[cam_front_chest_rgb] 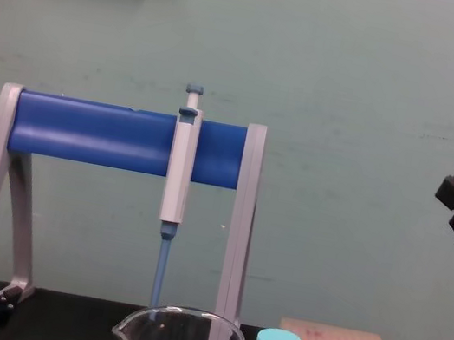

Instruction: Pick up the stirring rod with one hand, then place it down.

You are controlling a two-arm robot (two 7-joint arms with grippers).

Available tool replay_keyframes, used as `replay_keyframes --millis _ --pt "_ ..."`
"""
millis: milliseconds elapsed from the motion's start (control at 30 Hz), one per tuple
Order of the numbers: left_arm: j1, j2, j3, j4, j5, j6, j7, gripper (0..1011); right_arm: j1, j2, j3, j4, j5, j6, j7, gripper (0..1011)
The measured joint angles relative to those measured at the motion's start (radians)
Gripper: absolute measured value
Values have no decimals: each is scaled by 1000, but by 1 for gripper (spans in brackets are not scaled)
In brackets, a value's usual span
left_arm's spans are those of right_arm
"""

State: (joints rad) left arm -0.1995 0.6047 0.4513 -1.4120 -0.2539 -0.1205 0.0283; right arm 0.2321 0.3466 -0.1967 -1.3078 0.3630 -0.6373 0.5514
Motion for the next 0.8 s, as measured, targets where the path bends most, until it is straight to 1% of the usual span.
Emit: replay_keyframes --millis 200,333,800 --pt "0 0 0 0 0 0 0 1000 -15 -20 19 7 8 -4 2 72" --pt "0 0 0 0 0 0 0 1000 -23 -31 31 2 9 13 -9 72" --pt "0 0 0 0 0 0 0 1000 -20 -28 27 3 9 12 -7 72"
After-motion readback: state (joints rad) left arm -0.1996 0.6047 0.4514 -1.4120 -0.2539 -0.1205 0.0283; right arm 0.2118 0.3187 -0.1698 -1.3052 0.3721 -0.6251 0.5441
